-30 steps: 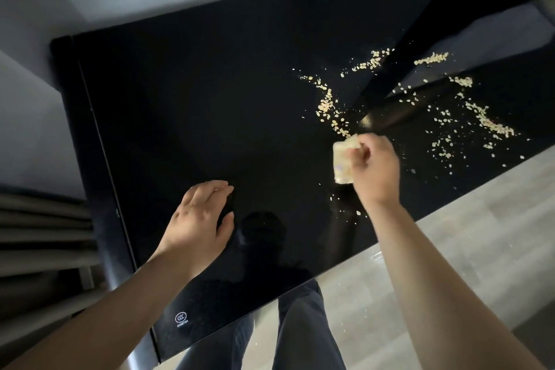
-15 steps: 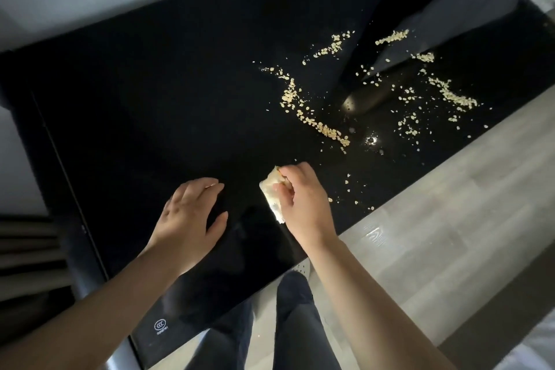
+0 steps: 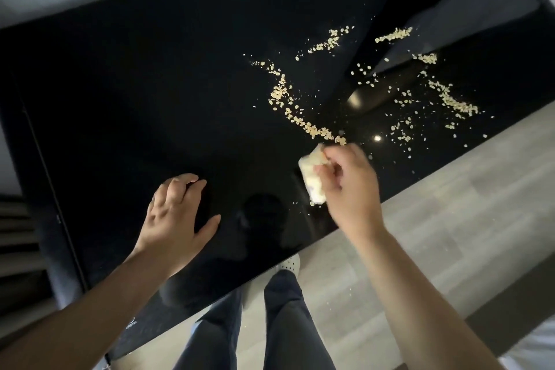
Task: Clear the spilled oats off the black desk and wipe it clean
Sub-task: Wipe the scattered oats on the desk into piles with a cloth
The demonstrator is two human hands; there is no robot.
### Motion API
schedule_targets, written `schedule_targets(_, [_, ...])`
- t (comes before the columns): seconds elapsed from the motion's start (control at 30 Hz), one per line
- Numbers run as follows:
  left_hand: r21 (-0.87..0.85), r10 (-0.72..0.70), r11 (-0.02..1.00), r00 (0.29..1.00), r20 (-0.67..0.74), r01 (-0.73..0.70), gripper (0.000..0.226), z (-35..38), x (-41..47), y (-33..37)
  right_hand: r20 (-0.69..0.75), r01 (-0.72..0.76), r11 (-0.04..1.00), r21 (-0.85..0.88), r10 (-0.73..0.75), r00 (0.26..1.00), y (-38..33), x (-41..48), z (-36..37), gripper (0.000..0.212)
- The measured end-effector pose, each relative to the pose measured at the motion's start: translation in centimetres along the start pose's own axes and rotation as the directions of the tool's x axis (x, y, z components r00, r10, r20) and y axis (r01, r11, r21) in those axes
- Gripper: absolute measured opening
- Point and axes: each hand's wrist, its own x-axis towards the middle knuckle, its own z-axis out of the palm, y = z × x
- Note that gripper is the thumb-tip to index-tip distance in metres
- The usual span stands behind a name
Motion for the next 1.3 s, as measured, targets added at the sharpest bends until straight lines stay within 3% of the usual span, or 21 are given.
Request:
schedule_targets(0.2, [-0.007,0.028,1.0,0.999,-0.019,-0.028,0.063,0.2,0.1,1.5,0.184,-0.01,0.999,0.052,0.0,0.983,-2.2,-7.3,4.0,0.016])
schedule_targets(0.4, [-0.022,0.056,0.998,0.998,0.015,-0.056,0.07,0.7,0.8,3.6,0.151,0.062,0.998,0.002,-0.062,0.987,0.5,-5.1,2.9,0.015])
schedule_targets(0.7, [0.035,0.094,0.995,0.995,0.034,-0.095,0.078,2.3,1.9,6.6,-0.09,-0.082,0.993,-0.083,0.075,0.993,8.1,-0.3,-3.8,0.021])
schedule_targets(0.87, [0.061,0.092,0.994,0.995,0.028,-0.094,0.077,2.4,1.8,6.5,0.006,0.058,0.995,0.081,-0.059,0.998,5.5,-2.3,-3.4,0.015])
schedule_targets(1.0, [0.074,0.097,0.992,0.995,0.034,-0.099,0.075,2.2,1.7,6.6,0.134,0.062,0.99,0.126,-0.079,0.988,3.5,-5.9,-1.0,0.017])
schedule_targets(1.3, [0.053,0.058,0.997,0.998,0.006,-0.059,0.069,1.9,1.9,7.3,0.044,-0.009,1.0,0.026,0.008,0.999,8.0,-4.7,-3.5,0.02])
